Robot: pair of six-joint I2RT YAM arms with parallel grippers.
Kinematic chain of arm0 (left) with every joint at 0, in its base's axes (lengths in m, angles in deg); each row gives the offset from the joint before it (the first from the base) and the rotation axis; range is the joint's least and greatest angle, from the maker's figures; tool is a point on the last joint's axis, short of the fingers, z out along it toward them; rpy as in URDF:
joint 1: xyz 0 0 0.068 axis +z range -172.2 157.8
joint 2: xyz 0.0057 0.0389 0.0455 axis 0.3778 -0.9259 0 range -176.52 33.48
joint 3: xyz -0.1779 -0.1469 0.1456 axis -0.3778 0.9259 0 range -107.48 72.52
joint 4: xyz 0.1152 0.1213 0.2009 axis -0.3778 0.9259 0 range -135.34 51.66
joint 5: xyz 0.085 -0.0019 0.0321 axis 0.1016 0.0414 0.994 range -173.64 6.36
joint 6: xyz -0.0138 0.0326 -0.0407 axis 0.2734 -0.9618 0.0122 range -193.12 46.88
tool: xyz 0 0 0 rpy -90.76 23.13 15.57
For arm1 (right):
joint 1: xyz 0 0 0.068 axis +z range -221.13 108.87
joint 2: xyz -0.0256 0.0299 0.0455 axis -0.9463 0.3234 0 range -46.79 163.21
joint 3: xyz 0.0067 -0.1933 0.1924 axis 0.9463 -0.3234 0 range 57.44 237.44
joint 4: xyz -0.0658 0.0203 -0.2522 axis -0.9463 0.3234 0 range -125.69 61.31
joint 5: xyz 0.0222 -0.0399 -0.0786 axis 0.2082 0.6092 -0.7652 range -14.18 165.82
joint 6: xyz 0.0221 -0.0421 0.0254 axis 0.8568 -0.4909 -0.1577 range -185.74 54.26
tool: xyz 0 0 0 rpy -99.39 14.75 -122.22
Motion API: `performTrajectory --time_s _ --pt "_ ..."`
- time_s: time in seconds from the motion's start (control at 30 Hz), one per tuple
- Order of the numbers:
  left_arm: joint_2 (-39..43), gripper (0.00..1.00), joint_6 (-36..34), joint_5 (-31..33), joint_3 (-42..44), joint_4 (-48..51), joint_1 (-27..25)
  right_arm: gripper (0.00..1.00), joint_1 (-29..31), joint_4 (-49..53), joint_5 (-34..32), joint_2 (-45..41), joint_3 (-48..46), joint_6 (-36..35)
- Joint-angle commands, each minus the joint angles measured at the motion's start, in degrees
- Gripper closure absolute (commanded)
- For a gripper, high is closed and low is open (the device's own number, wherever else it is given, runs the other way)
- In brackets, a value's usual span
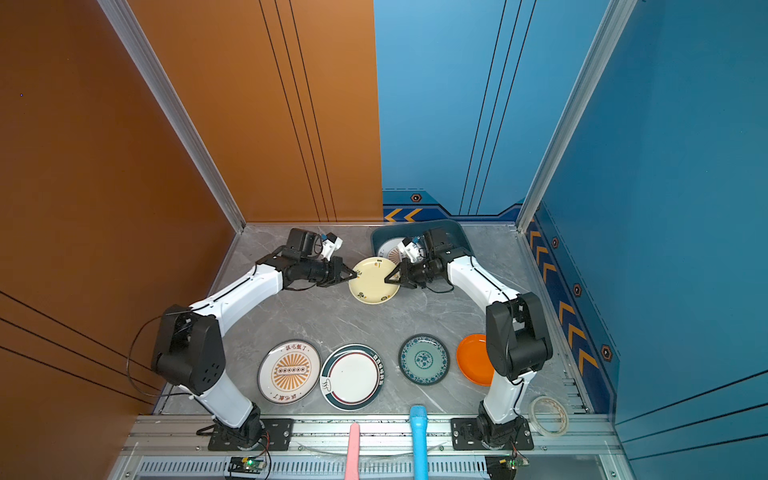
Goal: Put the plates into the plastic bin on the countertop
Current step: 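Close the right gripper on the cream plate rim while the left holds it, then carry the cream plate into the bin with the right gripper while the left withdraws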
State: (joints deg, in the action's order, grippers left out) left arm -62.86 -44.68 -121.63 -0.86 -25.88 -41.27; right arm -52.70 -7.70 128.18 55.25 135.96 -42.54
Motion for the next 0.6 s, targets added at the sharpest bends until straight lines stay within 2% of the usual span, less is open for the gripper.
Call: performTrajectory --time_s 0.0,0.07,0.17,0.3,0.53,0.57 --pt "-1.0 1.0 -0.4 0.8 -2.0 1.1 -0.1 0.89 0.6 0.9 -0.4 0.7 1.5 -0.9" --pt "-1.0 1.0 -0.5 1.5 -1.9 1.4 -0.3 0.93 0.6 0.9 -0.8 0.6 1.6 -0.5" --pt "-1.0 0.91 -1.5 1.8 -2.0 3.1 -0.6 0.97 0.5 2.4 -1.4 0.7 2.5 -0.5" --pt "0.4 0.7 -4.9 7.2 -0.6 6.3 -1.4 1.0 -0.4 7.3 -5.1 0.4 2.9 -3.7" --pt "8.0 0.41 -3.2 12.3 6.1 2.7 -3.4 1.0 -4.8 6.6 -13.6 -2.1 0.4 -2.2" --pt "9.2 0.3 -3.1 12.9 6.8 2.7 -3.4 1.0 -5.9 6.0 -14.1 -2.6 0.3 -1.2"
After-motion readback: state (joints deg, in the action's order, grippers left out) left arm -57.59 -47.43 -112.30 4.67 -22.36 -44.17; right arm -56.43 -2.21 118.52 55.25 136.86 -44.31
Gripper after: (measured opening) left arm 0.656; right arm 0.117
